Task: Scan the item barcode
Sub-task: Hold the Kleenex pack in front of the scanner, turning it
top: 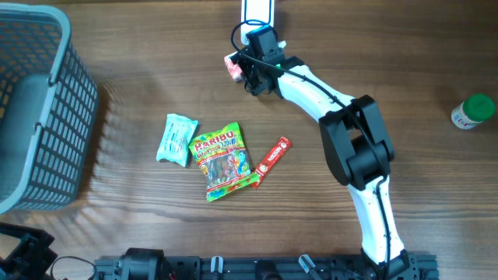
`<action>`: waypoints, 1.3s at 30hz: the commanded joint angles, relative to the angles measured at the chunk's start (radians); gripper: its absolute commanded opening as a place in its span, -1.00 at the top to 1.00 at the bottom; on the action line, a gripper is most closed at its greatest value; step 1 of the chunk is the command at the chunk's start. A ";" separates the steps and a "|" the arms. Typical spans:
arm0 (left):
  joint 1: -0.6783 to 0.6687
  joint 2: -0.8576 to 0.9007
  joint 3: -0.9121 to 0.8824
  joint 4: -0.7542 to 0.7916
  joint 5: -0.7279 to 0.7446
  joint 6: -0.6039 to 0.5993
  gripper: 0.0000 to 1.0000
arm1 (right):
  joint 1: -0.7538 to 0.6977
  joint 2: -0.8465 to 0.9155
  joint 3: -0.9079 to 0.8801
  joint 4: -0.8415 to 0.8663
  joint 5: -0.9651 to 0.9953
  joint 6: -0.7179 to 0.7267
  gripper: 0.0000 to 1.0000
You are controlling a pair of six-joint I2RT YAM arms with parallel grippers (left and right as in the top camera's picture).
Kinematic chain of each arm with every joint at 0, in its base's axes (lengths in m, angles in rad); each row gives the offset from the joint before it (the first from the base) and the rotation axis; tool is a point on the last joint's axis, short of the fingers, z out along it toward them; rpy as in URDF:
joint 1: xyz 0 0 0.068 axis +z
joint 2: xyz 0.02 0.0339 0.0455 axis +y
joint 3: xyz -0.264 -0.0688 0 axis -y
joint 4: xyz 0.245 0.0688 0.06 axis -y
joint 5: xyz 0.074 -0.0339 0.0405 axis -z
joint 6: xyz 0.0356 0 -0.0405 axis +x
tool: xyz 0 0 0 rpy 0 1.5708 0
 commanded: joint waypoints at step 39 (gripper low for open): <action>0.005 -0.011 -0.006 -0.022 0.013 0.005 -1.00 | -0.007 0.034 -0.023 0.702 0.752 -1.192 0.91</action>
